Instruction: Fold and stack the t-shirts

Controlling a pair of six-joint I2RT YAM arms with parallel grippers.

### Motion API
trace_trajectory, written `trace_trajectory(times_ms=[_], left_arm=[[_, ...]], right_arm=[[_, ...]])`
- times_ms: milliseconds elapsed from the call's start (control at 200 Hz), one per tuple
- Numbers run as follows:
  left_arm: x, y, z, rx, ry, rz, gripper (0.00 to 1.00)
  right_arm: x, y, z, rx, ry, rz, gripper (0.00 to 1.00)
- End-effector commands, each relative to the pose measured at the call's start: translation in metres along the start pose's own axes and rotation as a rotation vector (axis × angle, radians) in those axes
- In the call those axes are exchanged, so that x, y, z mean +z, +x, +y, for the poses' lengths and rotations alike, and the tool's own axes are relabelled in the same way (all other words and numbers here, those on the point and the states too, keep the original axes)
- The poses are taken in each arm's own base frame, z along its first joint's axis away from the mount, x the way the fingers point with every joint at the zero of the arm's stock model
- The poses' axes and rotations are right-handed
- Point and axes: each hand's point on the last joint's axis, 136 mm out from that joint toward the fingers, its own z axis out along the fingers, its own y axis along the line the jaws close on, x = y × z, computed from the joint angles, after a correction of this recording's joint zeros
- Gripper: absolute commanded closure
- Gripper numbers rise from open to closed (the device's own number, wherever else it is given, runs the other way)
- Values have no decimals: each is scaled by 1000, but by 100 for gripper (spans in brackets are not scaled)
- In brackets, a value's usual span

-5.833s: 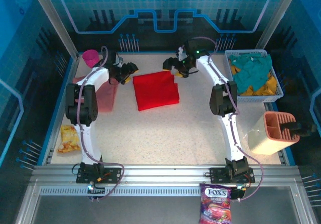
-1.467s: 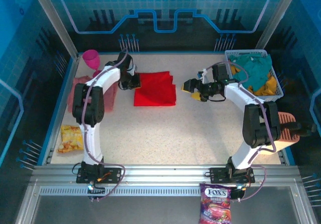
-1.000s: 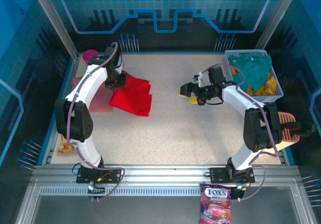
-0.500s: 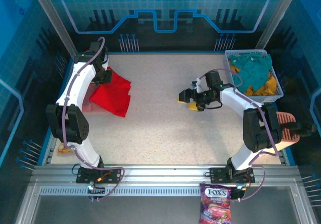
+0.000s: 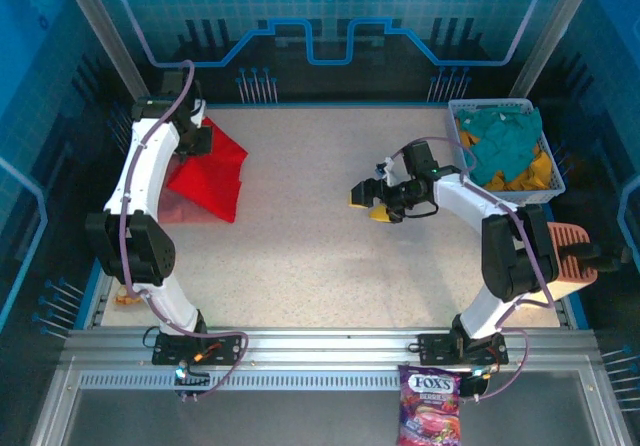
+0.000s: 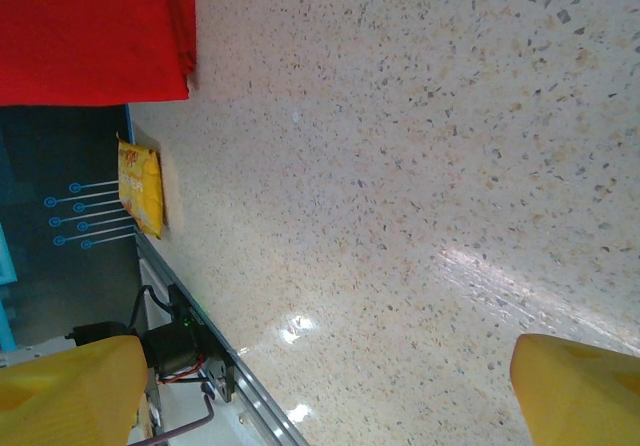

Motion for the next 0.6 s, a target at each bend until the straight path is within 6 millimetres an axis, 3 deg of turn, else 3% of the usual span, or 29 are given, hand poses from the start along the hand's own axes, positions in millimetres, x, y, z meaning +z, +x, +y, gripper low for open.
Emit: trace_trajectory(times_ms=[0, 595], left_arm=[[-12, -5, 10, 20, -30, -25, 100], [14, 3, 62, -10, -205, 9, 100]], right_arm=[[5, 0, 3, -6, 6, 21, 6], [12, 6, 1, -5, -5, 43, 6]])
